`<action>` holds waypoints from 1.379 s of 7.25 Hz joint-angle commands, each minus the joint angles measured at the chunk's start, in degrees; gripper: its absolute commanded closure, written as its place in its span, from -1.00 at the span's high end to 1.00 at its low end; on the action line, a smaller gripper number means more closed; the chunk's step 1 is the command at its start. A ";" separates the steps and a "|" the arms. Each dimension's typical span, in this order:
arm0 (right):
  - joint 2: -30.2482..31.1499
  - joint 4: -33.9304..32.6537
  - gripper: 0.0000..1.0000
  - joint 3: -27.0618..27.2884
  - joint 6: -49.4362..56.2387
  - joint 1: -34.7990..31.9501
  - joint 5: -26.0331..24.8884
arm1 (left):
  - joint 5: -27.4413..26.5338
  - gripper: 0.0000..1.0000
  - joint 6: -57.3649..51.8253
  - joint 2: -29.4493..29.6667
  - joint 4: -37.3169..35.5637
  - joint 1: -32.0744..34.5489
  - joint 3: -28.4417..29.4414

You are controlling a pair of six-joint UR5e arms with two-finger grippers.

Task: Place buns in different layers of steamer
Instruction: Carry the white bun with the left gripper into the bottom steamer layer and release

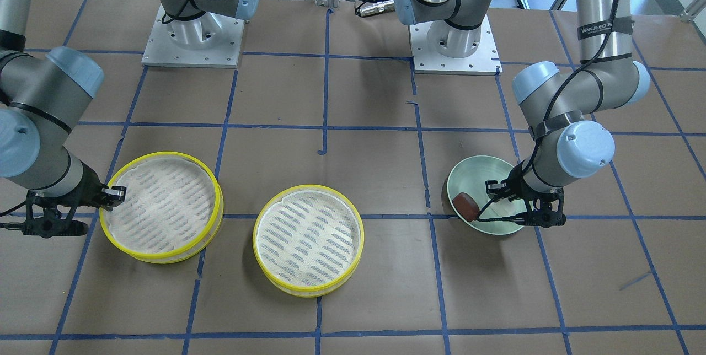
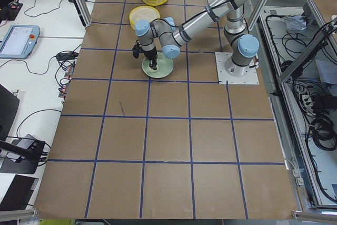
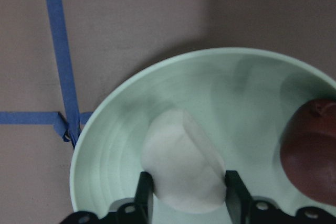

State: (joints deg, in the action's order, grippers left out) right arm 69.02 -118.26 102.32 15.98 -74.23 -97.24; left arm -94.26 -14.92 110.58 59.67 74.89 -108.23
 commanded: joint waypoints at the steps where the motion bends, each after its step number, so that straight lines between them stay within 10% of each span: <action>1: -0.02 -0.30 -0.85 0.34 0.02 0.14 -0.06 | -0.14 -0.69 -0.72 -4.90 0.44 0.51 4.92; 5: -0.11 -0.30 -0.84 0.34 0.02 0.14 0.03 | 6.41 -0.69 17.56 -10.22 7.49 17.42 10.84; 10: 0.33 -0.12 -0.88 -0.28 -0.77 0.23 0.73 | 9.97 -0.69 37.06 6.02 -19.64 31.19 11.98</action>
State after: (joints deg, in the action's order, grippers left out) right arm 69.23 -118.42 102.24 15.45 -74.00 -96.62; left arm -84.81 19.70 111.63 47.35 104.73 -96.98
